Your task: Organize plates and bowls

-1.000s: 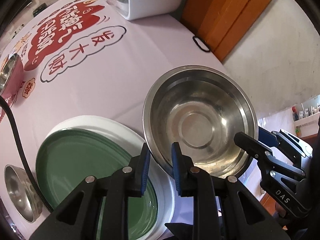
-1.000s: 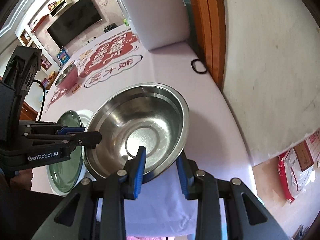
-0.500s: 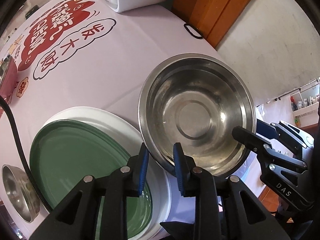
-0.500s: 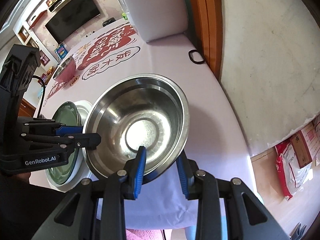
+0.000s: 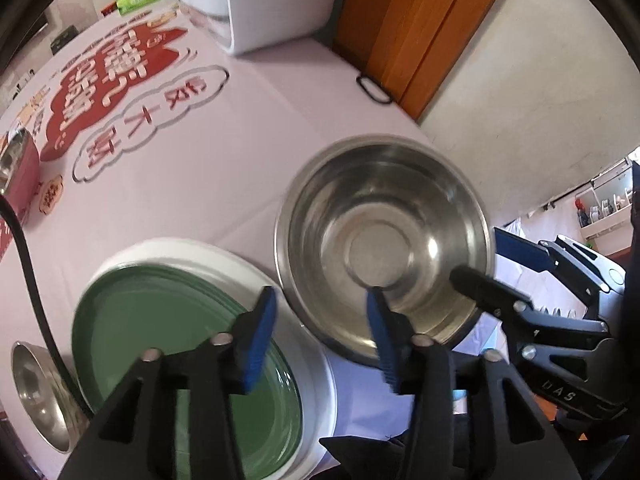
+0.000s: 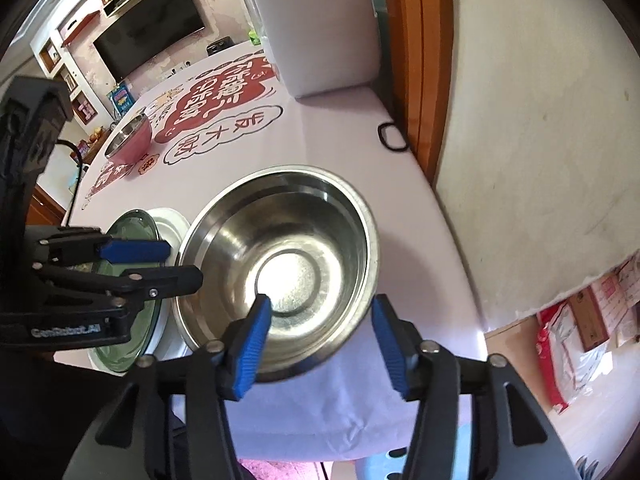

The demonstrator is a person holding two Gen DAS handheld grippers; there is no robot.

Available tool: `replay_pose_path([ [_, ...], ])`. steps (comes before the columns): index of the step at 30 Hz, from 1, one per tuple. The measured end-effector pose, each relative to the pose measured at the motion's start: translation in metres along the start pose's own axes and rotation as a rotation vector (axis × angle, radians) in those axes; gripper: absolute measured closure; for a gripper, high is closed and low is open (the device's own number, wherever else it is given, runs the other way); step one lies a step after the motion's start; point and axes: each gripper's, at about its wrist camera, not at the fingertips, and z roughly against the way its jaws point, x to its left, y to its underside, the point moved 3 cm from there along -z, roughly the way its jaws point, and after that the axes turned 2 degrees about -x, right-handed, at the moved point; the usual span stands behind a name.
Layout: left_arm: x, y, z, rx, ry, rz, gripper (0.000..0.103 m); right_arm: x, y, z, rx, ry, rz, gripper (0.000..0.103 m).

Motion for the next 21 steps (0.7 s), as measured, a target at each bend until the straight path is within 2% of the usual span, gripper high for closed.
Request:
replay_pose_path([
  [4,0.0,-0.004,0.014,-0.052,-0.008,-0.026,0.05,0.006,-0.009,0.009,-0.044,0.023,0.015,0.042],
  [12,0.02,-0.006,0.043,-0.132,0.019,-0.021,0.045,0.036,-0.02,0.022,-0.08,0.061,0.063,0.041],
  [17,0.043,0.007,0.062,-0.149,0.027,-0.015,0.043,0.07,-0.02,0.026,-0.091,0.068,0.084,0.041],
  [21,0.069,0.022,0.08,-0.169,0.024,0.017,0.036,0.101,-0.021,0.025,-0.089,0.058,0.104,0.041],
])
